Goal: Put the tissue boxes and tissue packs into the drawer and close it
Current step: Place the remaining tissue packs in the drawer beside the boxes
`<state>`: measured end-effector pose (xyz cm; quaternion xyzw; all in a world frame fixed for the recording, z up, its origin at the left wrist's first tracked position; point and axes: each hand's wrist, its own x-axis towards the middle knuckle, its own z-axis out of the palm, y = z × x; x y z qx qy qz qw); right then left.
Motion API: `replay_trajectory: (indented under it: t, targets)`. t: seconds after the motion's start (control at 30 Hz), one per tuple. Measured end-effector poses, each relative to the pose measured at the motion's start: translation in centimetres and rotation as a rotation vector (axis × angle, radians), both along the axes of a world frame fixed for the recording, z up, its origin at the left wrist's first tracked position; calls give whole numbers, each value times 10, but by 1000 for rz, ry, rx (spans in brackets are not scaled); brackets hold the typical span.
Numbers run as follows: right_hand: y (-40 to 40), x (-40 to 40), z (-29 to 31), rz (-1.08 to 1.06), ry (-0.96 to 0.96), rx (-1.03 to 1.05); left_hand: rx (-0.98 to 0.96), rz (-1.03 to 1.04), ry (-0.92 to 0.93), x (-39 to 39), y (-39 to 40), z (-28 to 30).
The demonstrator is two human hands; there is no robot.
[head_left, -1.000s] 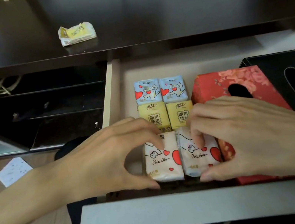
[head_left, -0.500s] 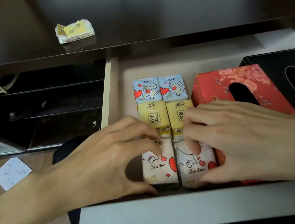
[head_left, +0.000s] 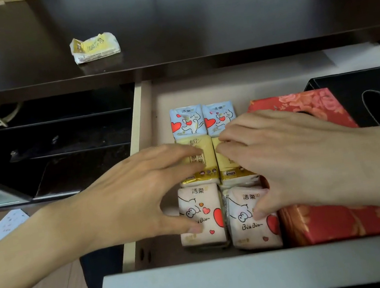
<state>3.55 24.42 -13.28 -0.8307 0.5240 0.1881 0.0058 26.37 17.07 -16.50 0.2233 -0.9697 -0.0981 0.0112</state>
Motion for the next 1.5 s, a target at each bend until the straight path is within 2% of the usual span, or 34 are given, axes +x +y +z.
replay_trajectory:
  t: [0.17, 0.43, 0.5, 0.6, 0.73, 1.0, 1.17, 1.3, 1.37, 1.5]
  targets:
    - [-9, 4, -1, -6, -57, -38, -8, -5, -129, -3, -2, -1]
    - [13, 0, 9, 7, -174, -142, 7, 3, -78, -1, -2, -2]
    - [24, 3, 10, 49, -195, -63, 9, 1, -70, -1, -2, -2]
    - [27, 6, 4, 59, -101, 124, -2, -11, -80, -2, -2, -2]
    - [20, 8, 3, 78, -48, 79, -17, -21, -80, -3, -2, -3]
    - [20, 2, 0, 23, -134, 99, -33, -26, -33, -1, -3, -6]
    - [9, -5, 19, -89, -368, -4, 6, -17, 51, 0, -3, 1]
    - [-25, -14, 33, -171, -590, -157, -9, 38, 235, 8, -17, 18]
    - [-53, -14, 41, -196, -737, -213, -36, 128, 368, 15, -33, 34]
    - [-131, 7, 54, -173, -975, -278, -99, 432, 586, 31, -85, 63]
